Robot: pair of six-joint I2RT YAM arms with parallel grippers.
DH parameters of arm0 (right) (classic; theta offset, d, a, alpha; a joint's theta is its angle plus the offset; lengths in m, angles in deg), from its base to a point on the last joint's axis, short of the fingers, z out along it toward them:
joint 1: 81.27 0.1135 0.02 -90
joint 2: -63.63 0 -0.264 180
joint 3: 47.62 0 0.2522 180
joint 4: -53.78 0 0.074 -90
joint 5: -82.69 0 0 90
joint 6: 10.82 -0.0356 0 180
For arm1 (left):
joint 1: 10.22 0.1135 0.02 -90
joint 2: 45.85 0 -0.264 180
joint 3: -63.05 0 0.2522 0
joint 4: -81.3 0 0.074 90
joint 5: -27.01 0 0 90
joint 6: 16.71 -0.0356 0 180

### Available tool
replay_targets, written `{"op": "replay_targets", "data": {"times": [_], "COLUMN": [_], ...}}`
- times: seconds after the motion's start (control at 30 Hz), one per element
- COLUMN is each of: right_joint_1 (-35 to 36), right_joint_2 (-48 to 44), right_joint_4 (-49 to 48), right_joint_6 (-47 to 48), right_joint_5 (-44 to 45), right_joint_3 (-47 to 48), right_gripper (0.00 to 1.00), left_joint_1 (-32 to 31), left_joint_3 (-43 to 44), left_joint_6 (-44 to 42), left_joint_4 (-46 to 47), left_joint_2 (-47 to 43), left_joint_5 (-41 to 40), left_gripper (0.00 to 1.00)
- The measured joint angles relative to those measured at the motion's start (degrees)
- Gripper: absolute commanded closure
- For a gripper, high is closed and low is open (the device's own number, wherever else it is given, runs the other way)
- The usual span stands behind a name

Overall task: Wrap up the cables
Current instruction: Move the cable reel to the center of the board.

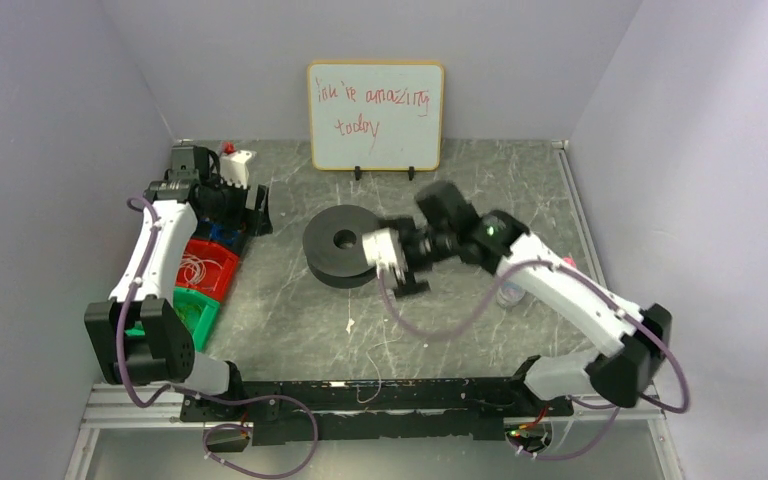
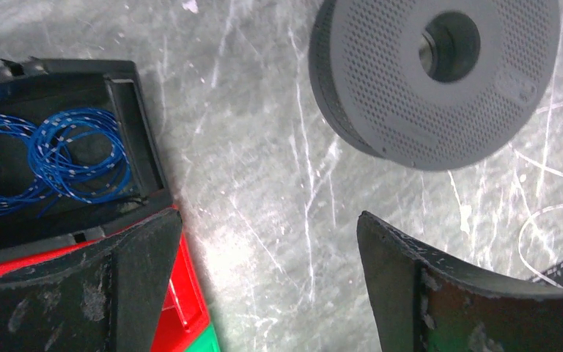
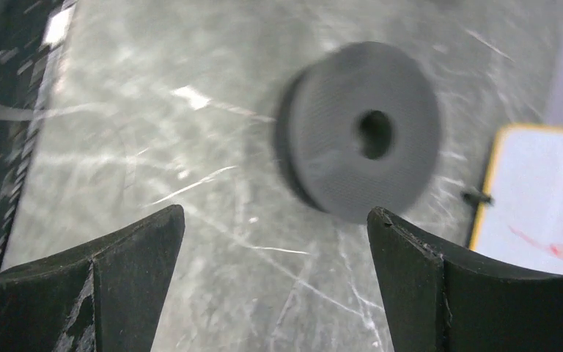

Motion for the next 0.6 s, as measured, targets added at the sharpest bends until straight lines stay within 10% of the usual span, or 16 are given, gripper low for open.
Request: {"op": "replay_targets", "data": {"times": [0.23,0.6], "right_joint_1": [16.79,35.93], "right_joint_2": [-6.84,4.66], "right_joint_4": [8.63,1.46], "right_joint_6": [15.47,18.47], "right_joint_5": [3.98,14.99], "right_joint_3": [-18.88,-23.08], "right_gripper": [0.03,0.21], "left_joint_1": [0.00,0.00], "left_joint_3": [-5.25,-6.54], "left_joint_6": [-2.60,-4.13], "left_joint_4": [-0.66,-0.94], "left_joint_2": [-5.68,-4.24], "left_joint_5": [3.87,6.27], "left_gripper": [0.06,0.06]}}
